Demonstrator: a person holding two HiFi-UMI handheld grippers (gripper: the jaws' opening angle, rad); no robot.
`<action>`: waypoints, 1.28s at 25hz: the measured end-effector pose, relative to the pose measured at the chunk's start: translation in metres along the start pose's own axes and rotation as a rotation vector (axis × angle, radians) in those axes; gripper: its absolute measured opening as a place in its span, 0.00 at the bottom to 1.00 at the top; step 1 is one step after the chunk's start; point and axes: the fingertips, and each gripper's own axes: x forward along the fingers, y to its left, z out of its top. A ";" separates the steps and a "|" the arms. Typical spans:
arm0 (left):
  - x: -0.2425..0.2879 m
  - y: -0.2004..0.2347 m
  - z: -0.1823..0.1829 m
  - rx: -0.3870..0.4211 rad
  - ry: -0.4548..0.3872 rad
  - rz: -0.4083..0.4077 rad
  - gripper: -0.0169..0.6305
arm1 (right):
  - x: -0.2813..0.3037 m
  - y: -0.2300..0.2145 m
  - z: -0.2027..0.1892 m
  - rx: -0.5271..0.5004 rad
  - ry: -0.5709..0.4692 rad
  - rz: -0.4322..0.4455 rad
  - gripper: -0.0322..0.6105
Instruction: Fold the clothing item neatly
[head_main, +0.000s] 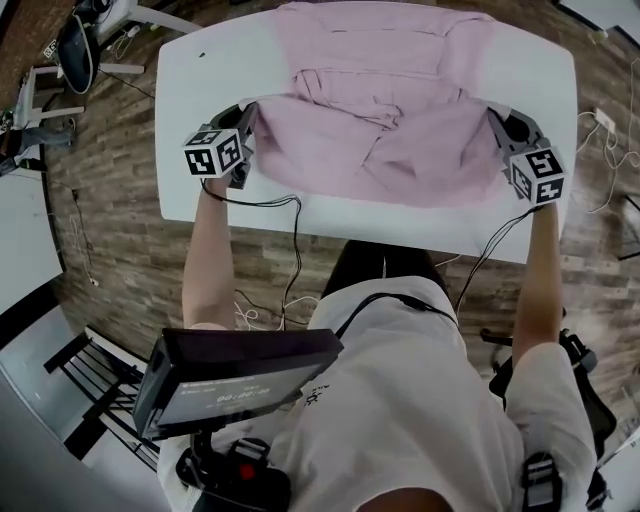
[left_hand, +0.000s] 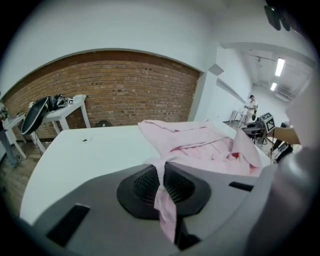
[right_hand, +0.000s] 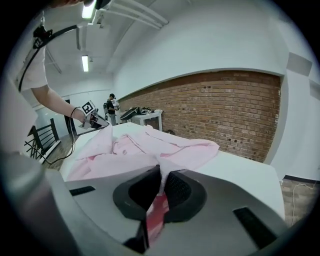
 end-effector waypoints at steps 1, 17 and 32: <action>0.008 0.003 -0.007 -0.003 0.036 0.002 0.05 | 0.005 -0.002 -0.006 0.011 0.022 0.008 0.07; 0.020 0.035 -0.033 -0.037 0.120 -0.068 0.59 | -0.015 -0.006 -0.047 0.087 0.213 -0.003 0.44; -0.021 -0.072 -0.019 0.293 -0.013 -0.269 0.33 | -0.010 0.151 -0.015 0.054 0.178 0.096 0.44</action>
